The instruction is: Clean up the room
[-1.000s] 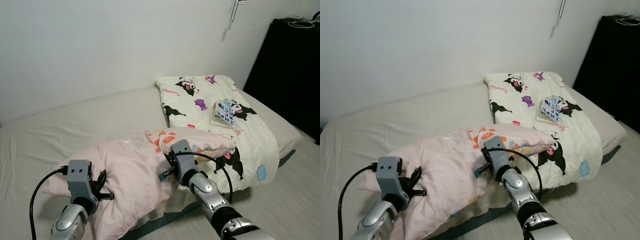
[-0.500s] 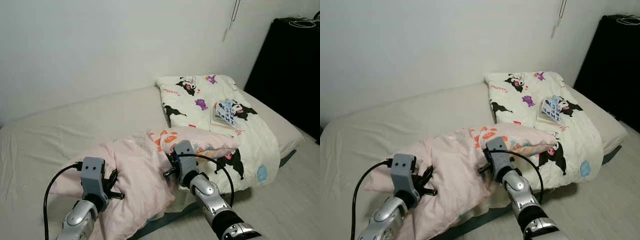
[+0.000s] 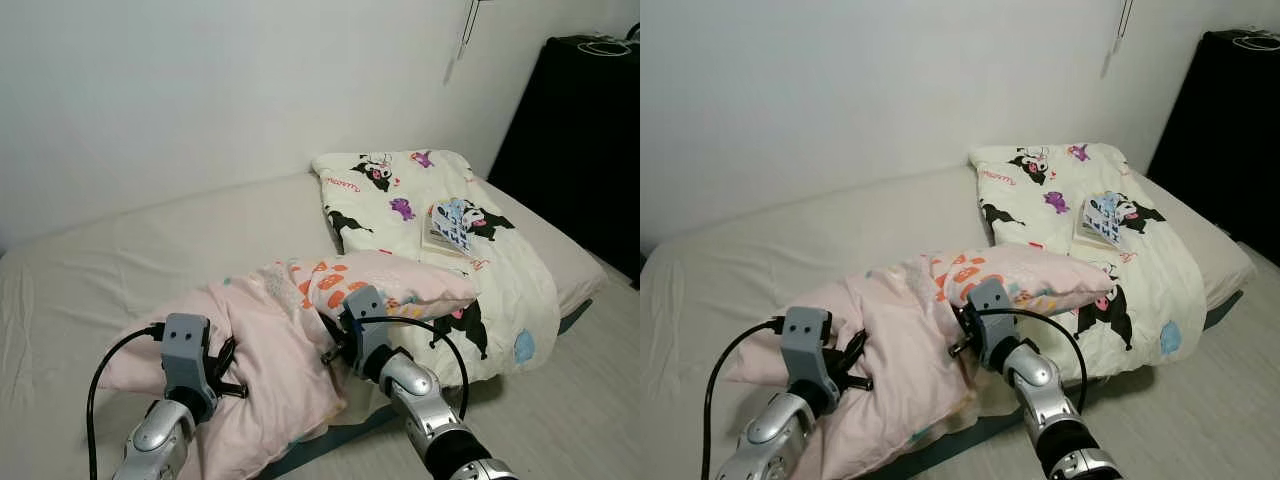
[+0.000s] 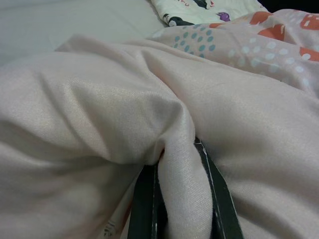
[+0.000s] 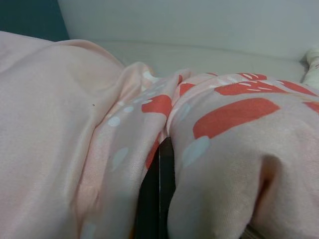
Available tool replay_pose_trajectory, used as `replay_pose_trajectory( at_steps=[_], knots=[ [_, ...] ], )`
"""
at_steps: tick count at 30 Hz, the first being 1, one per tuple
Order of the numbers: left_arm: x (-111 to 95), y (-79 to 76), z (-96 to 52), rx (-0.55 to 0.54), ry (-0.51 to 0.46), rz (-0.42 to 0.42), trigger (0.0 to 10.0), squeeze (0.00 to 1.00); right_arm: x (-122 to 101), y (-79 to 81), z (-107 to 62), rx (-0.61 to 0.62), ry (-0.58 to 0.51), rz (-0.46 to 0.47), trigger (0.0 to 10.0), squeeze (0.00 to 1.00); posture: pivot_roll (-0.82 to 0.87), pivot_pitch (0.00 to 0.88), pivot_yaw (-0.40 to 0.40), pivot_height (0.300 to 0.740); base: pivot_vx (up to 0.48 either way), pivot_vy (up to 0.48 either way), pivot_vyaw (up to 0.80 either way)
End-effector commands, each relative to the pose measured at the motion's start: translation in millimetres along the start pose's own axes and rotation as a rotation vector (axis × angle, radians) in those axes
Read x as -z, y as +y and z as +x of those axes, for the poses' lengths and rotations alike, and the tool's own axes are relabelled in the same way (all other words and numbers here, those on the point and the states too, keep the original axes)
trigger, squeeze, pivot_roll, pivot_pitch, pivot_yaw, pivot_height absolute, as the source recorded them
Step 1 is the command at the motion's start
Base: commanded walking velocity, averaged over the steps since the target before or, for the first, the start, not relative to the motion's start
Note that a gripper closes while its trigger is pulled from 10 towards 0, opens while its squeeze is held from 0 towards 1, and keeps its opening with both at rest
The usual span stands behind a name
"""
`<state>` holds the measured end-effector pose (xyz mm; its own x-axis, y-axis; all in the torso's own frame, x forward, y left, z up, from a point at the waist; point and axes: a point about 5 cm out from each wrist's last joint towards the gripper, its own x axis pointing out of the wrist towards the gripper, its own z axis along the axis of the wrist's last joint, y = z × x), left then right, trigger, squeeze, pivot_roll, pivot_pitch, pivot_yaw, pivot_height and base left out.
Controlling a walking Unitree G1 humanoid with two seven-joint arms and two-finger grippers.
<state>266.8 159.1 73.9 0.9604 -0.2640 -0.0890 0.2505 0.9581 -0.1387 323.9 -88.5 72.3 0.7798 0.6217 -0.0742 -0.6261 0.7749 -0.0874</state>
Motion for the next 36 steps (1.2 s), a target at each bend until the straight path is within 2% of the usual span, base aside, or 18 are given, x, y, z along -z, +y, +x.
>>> replay_pose_trajectory(
  at_steps=[1,36],
  knots=[
    [-9.6,-15.6,9.4,0.063,-0.051,0.008,10.0,0.0,-16.0,16.2,11.4,-0.093,-0.068,-0.047,10.0,0.0,0.04,0.064,-0.014,0.74,0.0,0.0,0.8],
    [-10.0,-6.3,14.5,-0.008,-0.027,0.018,10.0,0.0,-18.4,10.5,11.4,-0.061,-0.061,-0.073,10.0,0.0,0.04,0.074,-0.003,0.74,0.0,0.0,0.8]
  ],
)
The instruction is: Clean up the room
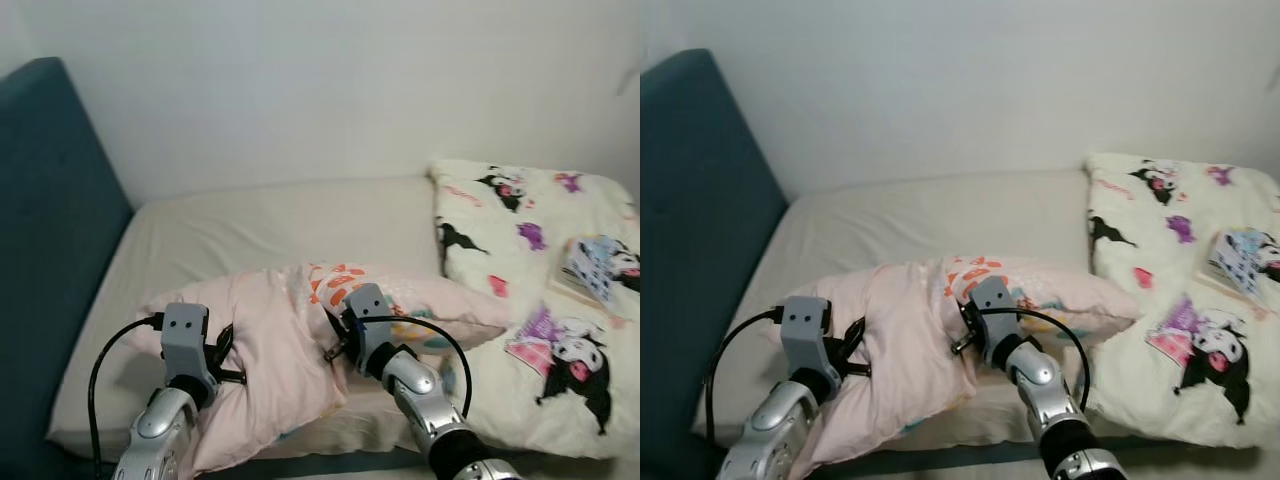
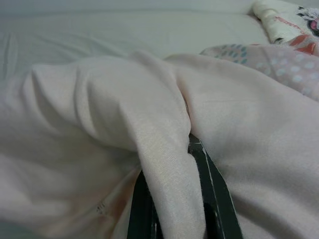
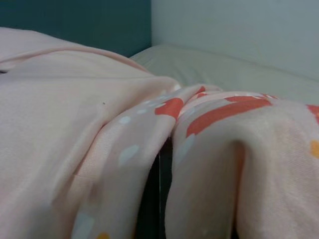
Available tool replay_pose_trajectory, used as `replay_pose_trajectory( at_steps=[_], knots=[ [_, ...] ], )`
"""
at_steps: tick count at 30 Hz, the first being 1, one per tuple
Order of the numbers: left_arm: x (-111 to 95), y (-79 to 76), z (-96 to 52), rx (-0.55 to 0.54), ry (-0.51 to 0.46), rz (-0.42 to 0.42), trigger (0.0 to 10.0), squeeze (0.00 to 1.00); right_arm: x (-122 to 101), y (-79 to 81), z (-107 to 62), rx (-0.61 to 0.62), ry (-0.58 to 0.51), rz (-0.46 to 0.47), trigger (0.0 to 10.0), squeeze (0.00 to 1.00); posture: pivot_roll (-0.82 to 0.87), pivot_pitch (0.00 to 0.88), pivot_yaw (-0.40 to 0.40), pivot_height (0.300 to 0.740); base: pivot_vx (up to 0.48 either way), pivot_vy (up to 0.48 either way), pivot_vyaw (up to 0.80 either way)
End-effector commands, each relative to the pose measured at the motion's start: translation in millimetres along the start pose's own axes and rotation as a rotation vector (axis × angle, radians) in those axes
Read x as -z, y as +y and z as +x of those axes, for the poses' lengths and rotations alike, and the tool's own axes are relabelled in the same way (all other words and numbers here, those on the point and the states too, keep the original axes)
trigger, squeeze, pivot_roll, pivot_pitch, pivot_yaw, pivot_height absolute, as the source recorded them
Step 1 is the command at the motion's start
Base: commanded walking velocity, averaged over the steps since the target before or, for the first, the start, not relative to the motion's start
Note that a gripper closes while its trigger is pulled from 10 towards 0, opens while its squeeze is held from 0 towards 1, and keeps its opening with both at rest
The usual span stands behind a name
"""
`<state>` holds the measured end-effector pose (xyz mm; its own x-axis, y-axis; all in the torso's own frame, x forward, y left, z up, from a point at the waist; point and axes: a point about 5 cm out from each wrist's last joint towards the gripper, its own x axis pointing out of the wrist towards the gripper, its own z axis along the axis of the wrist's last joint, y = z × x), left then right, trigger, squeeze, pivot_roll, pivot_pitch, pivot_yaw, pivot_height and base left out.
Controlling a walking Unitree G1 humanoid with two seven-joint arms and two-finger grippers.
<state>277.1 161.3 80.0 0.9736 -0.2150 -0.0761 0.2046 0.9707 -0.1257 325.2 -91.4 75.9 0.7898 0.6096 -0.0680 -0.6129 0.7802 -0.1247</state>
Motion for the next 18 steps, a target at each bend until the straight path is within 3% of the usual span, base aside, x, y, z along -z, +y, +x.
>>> replay_pose_trajectory(
  at_steps=[1,18],
  knots=[
    [-2.5,-10.3,5.3,0.038,-0.007,0.008,10.0,0.0,-15.8,13.1,12.3,-0.075,-0.058,-0.037,10.0,0.0,0.04,0.074,-0.003,0.74,0.0,0.0,0.8],
    [-2.0,-8.8,6.0,0.021,0.008,0.008,10.0,0.0,-16.8,12.3,13.2,-0.073,-0.059,-0.039,10.0,0.0,0.04,0.076,-0.006,0.74,0.0,0.0,0.8]
  ],
)
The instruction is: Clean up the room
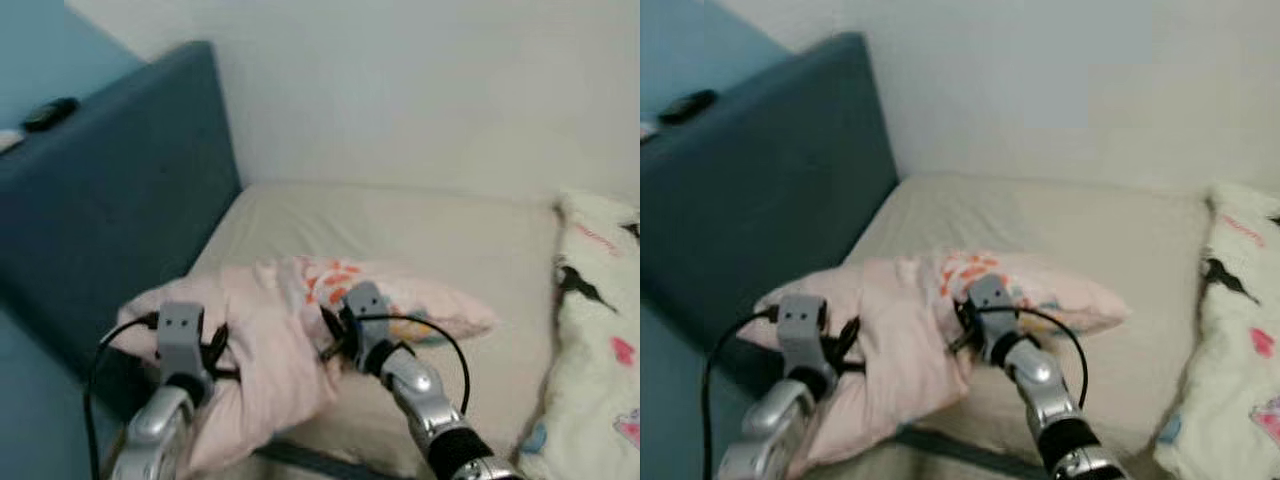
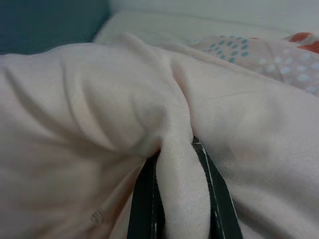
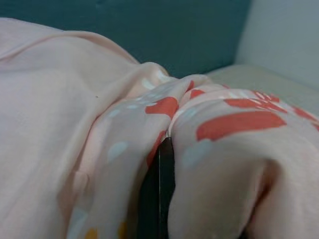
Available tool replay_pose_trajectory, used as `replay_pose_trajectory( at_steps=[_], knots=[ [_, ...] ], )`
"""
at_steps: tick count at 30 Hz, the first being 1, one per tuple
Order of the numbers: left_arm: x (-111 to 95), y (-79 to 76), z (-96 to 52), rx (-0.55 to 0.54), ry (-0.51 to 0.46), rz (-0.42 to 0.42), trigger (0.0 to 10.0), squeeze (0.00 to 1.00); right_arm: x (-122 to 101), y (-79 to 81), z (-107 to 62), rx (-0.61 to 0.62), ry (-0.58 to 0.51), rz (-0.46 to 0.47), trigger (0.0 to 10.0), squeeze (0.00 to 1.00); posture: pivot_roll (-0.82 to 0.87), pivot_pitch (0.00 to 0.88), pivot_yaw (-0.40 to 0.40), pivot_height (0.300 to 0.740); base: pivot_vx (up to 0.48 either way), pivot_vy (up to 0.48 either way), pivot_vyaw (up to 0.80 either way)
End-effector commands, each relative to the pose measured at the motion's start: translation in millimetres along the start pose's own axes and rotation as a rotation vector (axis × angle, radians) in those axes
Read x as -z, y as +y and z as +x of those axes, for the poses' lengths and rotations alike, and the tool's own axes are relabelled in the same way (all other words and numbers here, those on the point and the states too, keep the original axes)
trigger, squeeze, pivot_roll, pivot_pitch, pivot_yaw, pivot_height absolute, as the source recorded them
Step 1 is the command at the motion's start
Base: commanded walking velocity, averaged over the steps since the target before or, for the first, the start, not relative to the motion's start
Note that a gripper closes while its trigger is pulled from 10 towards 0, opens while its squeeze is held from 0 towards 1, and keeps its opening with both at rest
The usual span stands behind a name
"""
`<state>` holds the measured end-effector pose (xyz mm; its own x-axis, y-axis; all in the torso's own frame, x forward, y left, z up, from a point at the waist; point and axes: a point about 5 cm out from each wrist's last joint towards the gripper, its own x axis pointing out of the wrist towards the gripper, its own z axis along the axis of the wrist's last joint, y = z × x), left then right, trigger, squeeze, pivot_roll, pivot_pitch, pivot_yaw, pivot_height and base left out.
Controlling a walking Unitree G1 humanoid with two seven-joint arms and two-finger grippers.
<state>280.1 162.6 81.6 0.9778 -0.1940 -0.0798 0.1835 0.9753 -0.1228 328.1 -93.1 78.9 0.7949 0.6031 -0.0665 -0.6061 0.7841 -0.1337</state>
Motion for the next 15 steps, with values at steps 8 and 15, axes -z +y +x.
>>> replay_pose_trajectory(
  at_steps=[8,15],
  knots=[
    [2.7,-8.8,5.8,0.021,0.049,0.042,10.0,0.0,-13.6,15.2,11.3,-0.076,-0.058,-0.031,10.0,0.0,0.04,0.074,0.0,0.74,0.0,0.0,0.8],
    [3.0,-11.5,7.2,0.027,0.047,0.039,10.0,0.0,-12.9,13.6,10.1,-0.071,-0.056,-0.033,10.0,0.0,0.03,0.071,0.001,0.74,0.0,0.0,0.8]
  ],
)
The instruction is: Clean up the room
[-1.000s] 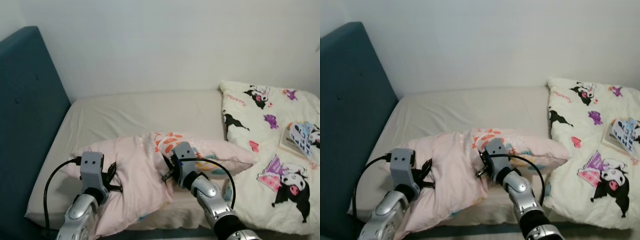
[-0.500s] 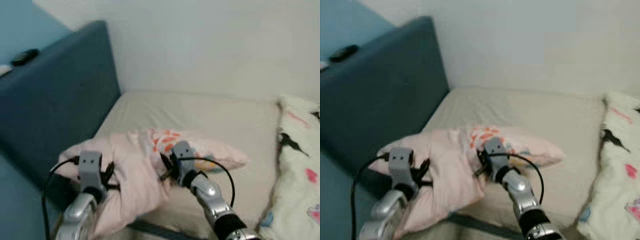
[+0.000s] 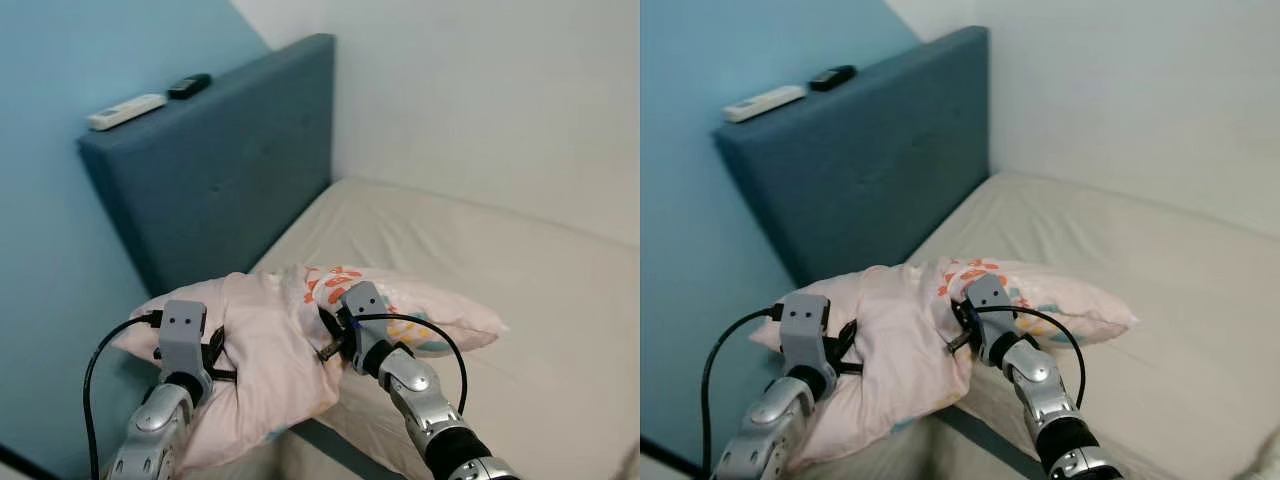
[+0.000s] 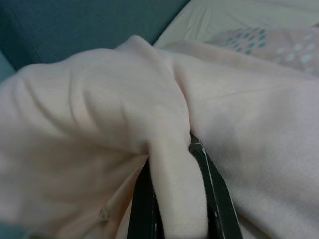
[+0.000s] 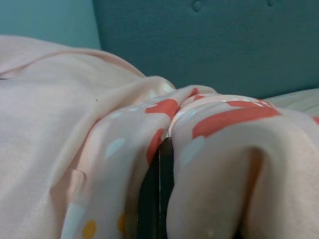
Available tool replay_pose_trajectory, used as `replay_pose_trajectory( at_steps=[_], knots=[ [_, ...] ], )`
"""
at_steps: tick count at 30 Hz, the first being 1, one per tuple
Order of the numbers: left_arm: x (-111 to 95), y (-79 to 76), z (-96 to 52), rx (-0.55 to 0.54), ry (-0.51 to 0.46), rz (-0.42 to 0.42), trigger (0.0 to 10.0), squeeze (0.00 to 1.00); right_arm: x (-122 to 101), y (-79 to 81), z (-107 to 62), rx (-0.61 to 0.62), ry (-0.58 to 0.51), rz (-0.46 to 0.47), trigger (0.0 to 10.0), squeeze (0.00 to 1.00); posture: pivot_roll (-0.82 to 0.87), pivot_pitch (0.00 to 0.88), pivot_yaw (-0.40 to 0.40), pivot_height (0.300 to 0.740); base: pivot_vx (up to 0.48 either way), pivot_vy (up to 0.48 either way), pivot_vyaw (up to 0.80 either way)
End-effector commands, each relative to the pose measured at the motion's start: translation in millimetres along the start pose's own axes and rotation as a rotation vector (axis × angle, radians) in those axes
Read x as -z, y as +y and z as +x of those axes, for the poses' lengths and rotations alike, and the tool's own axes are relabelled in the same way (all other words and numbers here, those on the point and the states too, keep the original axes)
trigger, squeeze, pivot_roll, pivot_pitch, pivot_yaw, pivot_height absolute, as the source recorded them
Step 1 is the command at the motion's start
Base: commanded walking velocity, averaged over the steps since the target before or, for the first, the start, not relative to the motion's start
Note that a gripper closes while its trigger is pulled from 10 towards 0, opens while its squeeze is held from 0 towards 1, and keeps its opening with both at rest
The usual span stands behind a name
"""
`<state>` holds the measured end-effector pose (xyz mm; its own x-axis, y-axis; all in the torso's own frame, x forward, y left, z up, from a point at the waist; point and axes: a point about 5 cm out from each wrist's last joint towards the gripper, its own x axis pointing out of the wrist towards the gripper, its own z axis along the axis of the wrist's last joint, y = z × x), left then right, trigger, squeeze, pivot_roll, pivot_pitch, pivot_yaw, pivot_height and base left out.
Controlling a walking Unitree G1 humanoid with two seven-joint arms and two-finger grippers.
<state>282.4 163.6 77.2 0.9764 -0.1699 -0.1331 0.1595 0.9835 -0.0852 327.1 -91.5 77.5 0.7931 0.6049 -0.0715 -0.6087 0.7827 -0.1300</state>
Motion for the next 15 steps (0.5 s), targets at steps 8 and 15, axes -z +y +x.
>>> replay_pose_trajectory(
  at_steps=[8,15],
  knots=[
    [-4,-17.4,7.1,0.042,-0.012,-0.031,10.0,0.0,-14,2.1,7.9,-0.012,-0.059,-0.004,10.0,0.0,0.03,0.065,0.0,0.74,0.0,0.0,0.3],
    [-6,-13.4,11.1,-0.008,-0.006,-0.033,10.0,0.0,-15,0.2,7.5,-0.012,-0.059,-0.012,10.0,0.0,0.03,0.062,-0.002,0.74,0.0,0.0,0.0]
  ],
)
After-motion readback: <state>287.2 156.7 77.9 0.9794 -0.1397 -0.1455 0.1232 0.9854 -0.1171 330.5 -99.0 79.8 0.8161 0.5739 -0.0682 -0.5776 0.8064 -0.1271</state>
